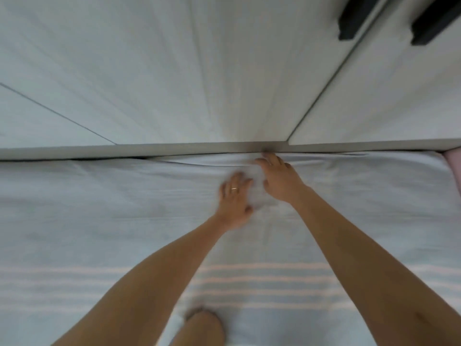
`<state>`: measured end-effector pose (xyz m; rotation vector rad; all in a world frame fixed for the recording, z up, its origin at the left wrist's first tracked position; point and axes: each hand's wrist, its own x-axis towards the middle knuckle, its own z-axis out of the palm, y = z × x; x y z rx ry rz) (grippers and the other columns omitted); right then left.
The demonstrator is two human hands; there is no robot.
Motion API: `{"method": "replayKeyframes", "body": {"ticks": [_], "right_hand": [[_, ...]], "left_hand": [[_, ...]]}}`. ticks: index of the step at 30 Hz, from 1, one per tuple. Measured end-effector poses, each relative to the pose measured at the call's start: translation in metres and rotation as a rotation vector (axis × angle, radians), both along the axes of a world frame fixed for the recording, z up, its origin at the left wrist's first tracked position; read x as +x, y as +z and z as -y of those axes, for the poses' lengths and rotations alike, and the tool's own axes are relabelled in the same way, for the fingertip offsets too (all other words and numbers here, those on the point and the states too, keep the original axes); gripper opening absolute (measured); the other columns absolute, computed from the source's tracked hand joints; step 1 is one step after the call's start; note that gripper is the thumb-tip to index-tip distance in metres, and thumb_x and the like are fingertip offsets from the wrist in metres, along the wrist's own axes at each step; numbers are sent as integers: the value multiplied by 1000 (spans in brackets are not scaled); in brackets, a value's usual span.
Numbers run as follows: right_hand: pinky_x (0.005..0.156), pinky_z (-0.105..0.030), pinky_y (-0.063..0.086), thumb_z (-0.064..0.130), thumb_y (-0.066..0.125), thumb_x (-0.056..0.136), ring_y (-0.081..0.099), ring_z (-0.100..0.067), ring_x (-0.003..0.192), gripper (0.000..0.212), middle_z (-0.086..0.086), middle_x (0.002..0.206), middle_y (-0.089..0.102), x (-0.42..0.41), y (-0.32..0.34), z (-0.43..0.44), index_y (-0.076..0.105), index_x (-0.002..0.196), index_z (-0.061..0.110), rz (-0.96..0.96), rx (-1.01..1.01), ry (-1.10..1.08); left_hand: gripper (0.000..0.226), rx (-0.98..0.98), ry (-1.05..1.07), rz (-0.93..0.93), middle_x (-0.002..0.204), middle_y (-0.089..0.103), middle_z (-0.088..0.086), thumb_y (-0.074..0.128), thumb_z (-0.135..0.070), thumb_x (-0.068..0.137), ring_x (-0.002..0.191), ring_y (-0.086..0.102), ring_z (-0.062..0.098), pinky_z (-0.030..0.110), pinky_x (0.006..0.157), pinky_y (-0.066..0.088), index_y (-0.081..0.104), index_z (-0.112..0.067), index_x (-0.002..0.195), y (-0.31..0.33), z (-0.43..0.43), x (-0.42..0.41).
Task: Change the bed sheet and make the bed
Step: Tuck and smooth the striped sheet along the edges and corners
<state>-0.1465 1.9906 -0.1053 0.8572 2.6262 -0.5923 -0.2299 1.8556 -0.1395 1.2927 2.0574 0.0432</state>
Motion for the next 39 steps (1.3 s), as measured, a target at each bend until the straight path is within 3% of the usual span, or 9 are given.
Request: {"method": "replayKeyframes", "body": {"ticks": [5, 10, 15, 19, 21, 25, 29, 33, 39], "right_hand": [[115, -39, 21, 17, 50, 93, 13, -25, 146, 74, -11, 158, 11, -21, 10, 10, 6, 152, 9, 176, 81, 22], [118, -35, 14, 15, 45, 97, 14, -26, 145, 71, -11, 158, 12, -34, 1, 19, 1, 152, 7, 317, -9, -16], [113, -34, 23, 21, 45, 98, 28, -27, 138, 51, -10, 154, 15, -53, -11, 19, 29, 145, 8, 342, 3, -49], [98, -34, 38, 28, 54, 94, 44, -32, 127, 59, -14, 148, 30, -63, -17, 17, 27, 141, 4, 376, -113, -86], [89, -33, 42, 32, 59, 90, 51, -32, 118, 57, -15, 134, 46, -66, -18, 7, 34, 134, 5, 379, -146, -92], [78, -30, 45, 39, 69, 83, 57, -26, 103, 54, -10, 120, 55, -77, -12, -8, 49, 122, 7, 442, -233, -42], [70, -27, 46, 35, 82, 70, 59, -20, 86, 50, -5, 100, 62, -72, 3, -19, 59, 104, 6, 345, -353, -18], [78, -29, 45, 24, 75, 77, 60, -26, 99, 41, -10, 109, 64, -43, 16, 11, 60, 112, 8, 110, -283, 40], [94, -32, 39, 25, 67, 86, 49, -22, 112, 44, -6, 122, 51, -10, 16, 52, 50, 124, 12, 36, -24, 221]], "left_hand": [[72, 98, 176, -215, 152, 21, 11, 62, -18, 81, 142, 15, 27, 44, 109, 16, 28, -12, 144, 26, 66, -104], [80, 32, 117, -344, 155, 23, 8, 66, -20, 84, 143, 21, 24, 39, 110, 22, 21, -10, 149, 37, 83, -155], [92, -55, 10, -504, 146, 39, 6, 80, -30, 70, 133, 37, 24, 36, 101, 32, 29, -12, 145, 22, 66, -166], [89, -157, -129, -578, 145, 36, 3, 77, -32, 73, 135, 32, 21, 35, 108, 24, 27, -16, 144, 10, 52, -166], [79, -205, -180, -553, 145, 35, 4, 72, -28, 79, 134, 34, 22, 34, 109, 24, 28, -15, 143, 8, 45, -169], [76, -260, -219, -453, 149, 30, 5, 68, -34, 81, 136, 32, 23, 36, 113, 20, 29, -15, 143, 10, 36, -177], [76, -157, -207, -476, 138, 45, 2, 69, -44, 73, 128, 41, 20, 41, 112, 15, 36, -19, 137, 23, 42, -176], [70, 27, -104, -340, 119, 59, 0, 75, -49, 66, 114, 51, 21, 34, 106, 17, 45, -19, 122, 35, 56, -184], [34, 59, -166, -105, 99, 55, -8, 67, -44, 80, 97, 56, 17, 31, 97, 34, 49, -25, 103, 58, 62, -180]]}}
